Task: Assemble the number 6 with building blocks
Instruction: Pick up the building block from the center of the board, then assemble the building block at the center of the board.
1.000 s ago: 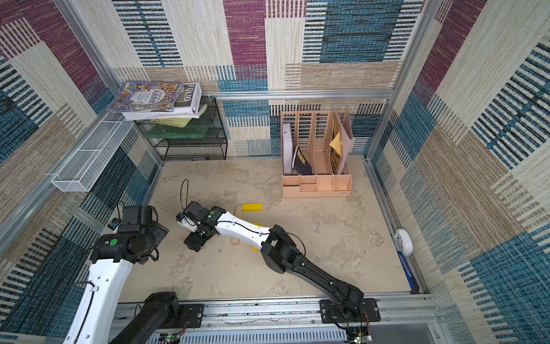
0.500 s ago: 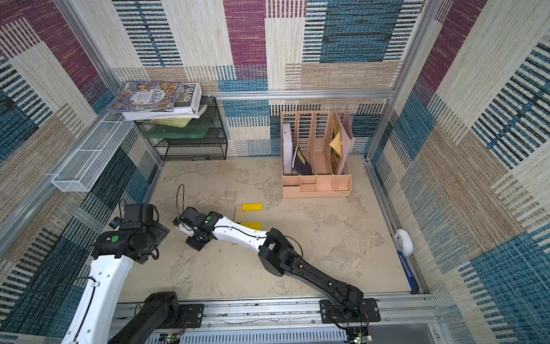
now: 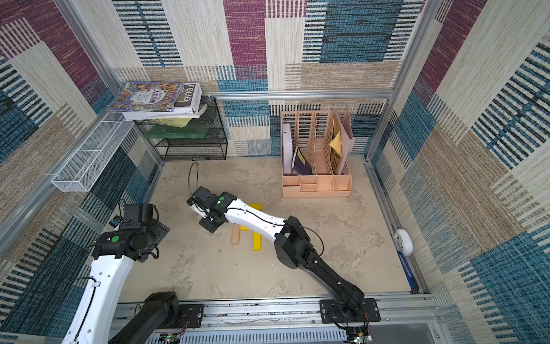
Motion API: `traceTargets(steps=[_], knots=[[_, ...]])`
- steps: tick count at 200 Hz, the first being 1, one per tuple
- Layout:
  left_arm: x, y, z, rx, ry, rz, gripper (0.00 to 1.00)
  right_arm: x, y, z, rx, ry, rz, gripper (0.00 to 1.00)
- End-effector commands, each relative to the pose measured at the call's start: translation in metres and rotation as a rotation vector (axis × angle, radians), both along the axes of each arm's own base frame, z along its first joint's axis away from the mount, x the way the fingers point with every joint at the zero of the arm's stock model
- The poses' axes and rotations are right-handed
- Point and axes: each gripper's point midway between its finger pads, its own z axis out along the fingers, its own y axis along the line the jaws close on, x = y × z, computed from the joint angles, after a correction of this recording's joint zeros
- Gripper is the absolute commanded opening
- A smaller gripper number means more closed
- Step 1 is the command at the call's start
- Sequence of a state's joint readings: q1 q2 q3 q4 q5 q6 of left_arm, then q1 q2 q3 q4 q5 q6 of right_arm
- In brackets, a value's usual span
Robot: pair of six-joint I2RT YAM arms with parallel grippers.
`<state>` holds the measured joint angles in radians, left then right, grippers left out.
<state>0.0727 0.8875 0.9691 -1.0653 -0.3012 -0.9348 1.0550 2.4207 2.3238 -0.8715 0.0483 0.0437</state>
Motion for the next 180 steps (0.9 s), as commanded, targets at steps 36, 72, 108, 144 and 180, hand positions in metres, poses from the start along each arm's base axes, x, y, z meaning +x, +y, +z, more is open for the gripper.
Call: traceTargets(steps=[36, 72, 108, 144, 180], knots=[[0.013, 0.000, -0.006, -0.010, -0.015, 0.006, 0.81, -0.025, -0.058, 0.030, -0.046, 0.038, 0.095, 0.30], [0.020, -0.004, -0.011, -0.034, -0.010, -0.002, 0.81, -0.078, -0.067, 0.020, -0.053, 0.111, 0.239, 0.32], [0.024, -0.006, -0.015, -0.053, 0.002, -0.006, 0.81, -0.118, -0.060, -0.008, -0.101, 0.171, 0.321, 0.32], [0.027, -0.007, -0.014, -0.053, 0.000, -0.010, 0.81, -0.125, -0.064, -0.044, -0.194, 0.196, 0.322, 0.34], [0.028, -0.008, -0.017, -0.062, 0.006, -0.016, 0.81, -0.117, -0.082, -0.068, -0.284, 0.182, 0.293, 0.37]])
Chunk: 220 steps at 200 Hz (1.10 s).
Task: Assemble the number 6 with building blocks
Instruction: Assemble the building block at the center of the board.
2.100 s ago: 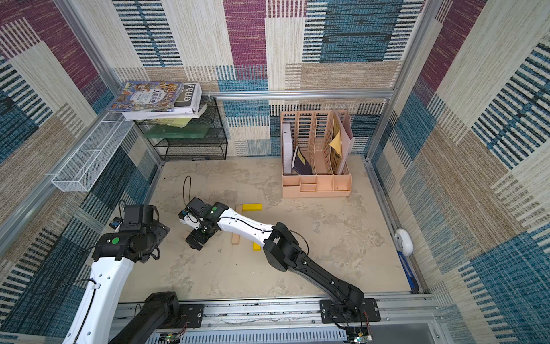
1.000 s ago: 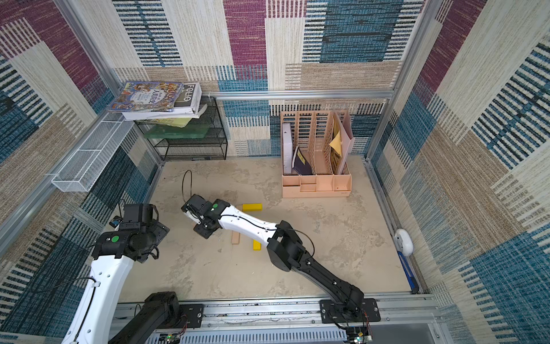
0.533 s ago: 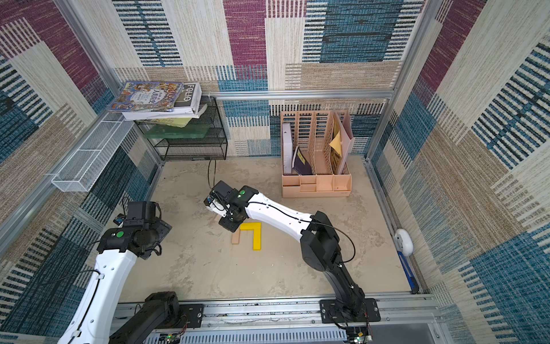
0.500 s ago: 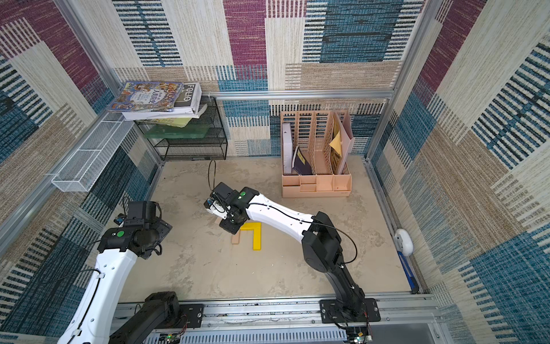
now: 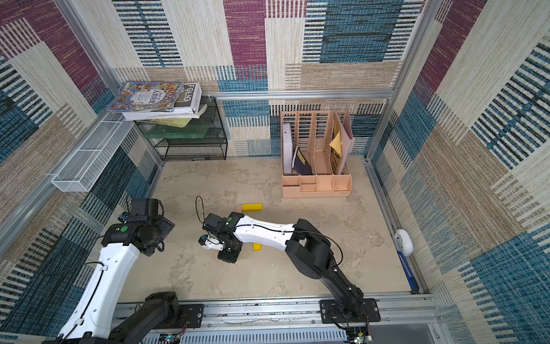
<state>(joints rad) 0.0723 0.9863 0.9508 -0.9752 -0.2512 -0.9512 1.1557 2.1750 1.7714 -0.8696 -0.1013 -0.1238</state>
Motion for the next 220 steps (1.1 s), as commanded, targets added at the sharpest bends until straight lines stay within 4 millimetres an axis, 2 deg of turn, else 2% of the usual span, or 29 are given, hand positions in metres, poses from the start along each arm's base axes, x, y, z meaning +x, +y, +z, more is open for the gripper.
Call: traceTargets(steps=[1, 30, 53, 75, 105, 133, 187, 220], knots=[[0.004, -0.002, 0.001, -0.010, -0.014, -0.006, 0.81, 0.007, -0.011, -0.008, -0.052, -0.033, -0.010, 0.37], [0.006, -0.003, 0.000, -0.013, -0.015, -0.013, 0.81, 0.010, -0.024, -0.016, -0.095, -0.043, -0.018, 0.43], [0.006, -0.004, -0.002, -0.017, -0.014, -0.017, 0.81, 0.009, -0.028, -0.019, -0.112, -0.041, -0.018, 0.60], [0.006, -0.005, -0.003, -0.019, -0.014, -0.020, 0.80, 0.009, -0.027, -0.019, -0.115, -0.046, -0.018, 0.63], [0.005, -0.005, -0.004, -0.019, -0.013, -0.021, 0.80, 0.012, -0.020, -0.017, -0.105, -0.053, -0.022, 0.62], [0.005, -0.005, -0.005, -0.020, -0.010, -0.024, 0.80, 0.010, -0.014, -0.019, -0.105, -0.045, -0.021, 0.53], [0.004, -0.005, -0.005, -0.017, -0.012, -0.029, 0.80, 0.007, -0.005, -0.025, -0.115, -0.044, -0.022, 0.52], [0.004, -0.005, -0.005, -0.011, -0.016, -0.032, 0.80, 0.007, -0.009, -0.027, -0.133, -0.056, -0.020, 0.42]])
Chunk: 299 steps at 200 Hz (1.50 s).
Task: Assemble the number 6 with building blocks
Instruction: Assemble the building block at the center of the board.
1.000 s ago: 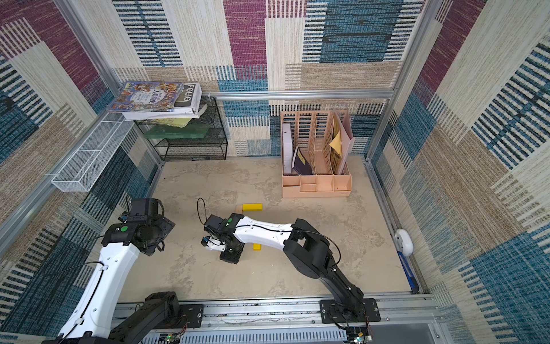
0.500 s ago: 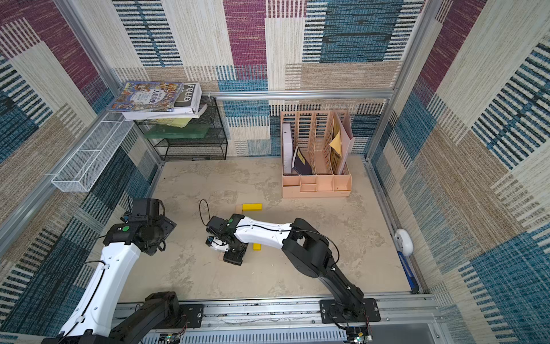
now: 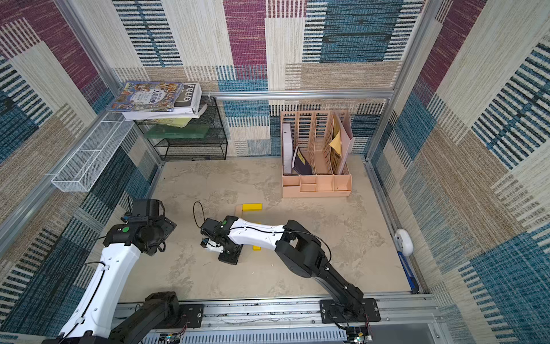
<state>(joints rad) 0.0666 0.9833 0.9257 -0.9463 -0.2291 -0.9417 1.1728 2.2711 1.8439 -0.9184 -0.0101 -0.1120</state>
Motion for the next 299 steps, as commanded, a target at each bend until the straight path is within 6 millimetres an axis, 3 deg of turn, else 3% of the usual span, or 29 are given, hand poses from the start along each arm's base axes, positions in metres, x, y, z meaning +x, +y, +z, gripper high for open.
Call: traceTargets(steps=[1, 38, 90, 167, 242, 299], knots=[[0.001, 0.000, 0.001, 0.005, -0.011, -0.008, 0.80, -0.001, -0.008, -0.002, -0.031, -0.005, -0.010, 0.42], [0.000, -0.002, -0.002, 0.002, -0.009, -0.014, 0.80, 0.000, -0.018, 0.000, -0.044, -0.021, -0.003, 0.32], [0.000, -0.004, -0.005, -0.005, -0.007, -0.021, 0.79, 0.009, -0.026, 0.009, -0.044, -0.081, 0.022, 0.28], [0.002, -0.006, -0.004, -0.004, -0.007, -0.035, 0.79, 0.023, -0.035, 0.017, -0.070, -0.186, 0.100, 0.30], [0.003, -0.006, -0.004, -0.009, -0.006, -0.036, 0.78, 0.031, -0.044, 0.017, -0.080, -0.182, 0.103, 0.37], [0.004, -0.006, -0.003, -0.010, -0.007, -0.033, 0.78, 0.033, -0.040, 0.016, -0.066, -0.174, 0.103, 0.38]])
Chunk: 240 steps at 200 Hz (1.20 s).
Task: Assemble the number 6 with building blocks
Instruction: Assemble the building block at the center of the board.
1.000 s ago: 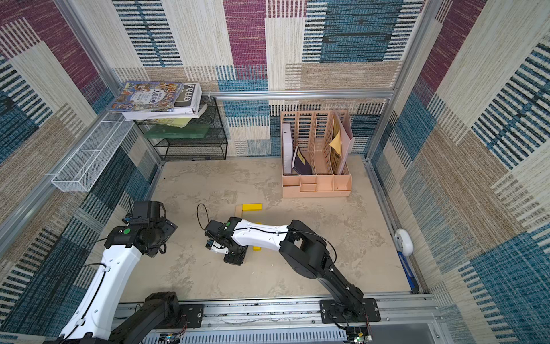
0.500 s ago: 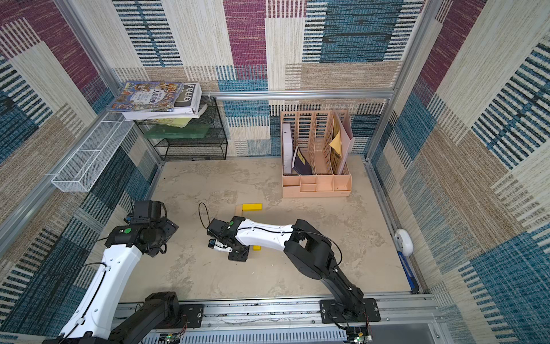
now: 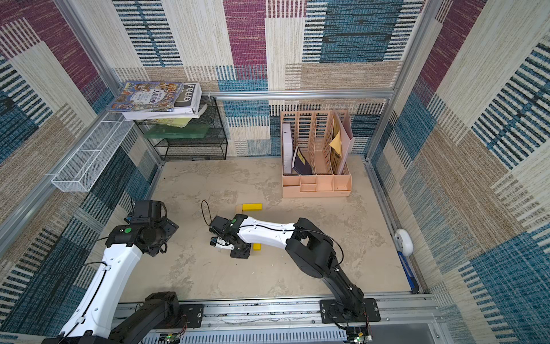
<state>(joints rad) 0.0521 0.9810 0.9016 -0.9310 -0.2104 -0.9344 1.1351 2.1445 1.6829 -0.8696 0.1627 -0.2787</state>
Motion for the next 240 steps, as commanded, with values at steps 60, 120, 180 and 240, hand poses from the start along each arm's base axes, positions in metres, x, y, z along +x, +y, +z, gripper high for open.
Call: traceTargets(steps=[60, 120, 180, 240], knots=[[0.005, 0.000, 0.003, 0.004, -0.017, -0.007, 0.78, 0.002, -0.004, -0.005, -0.008, 0.012, -0.007, 0.39], [0.005, 0.000, 0.001, 0.008, -0.012, -0.011, 0.78, 0.003, -0.013, -0.011, -0.030, 0.019, -0.017, 0.40], [0.006, 0.000, 0.001, 0.010, -0.010, -0.013, 0.78, 0.008, -0.018, -0.013, -0.043, 0.019, -0.035, 0.36], [0.007, 0.000, 0.000, 0.011, -0.012, -0.016, 0.78, 0.013, -0.022, -0.012, -0.050, 0.006, -0.046, 0.36]])
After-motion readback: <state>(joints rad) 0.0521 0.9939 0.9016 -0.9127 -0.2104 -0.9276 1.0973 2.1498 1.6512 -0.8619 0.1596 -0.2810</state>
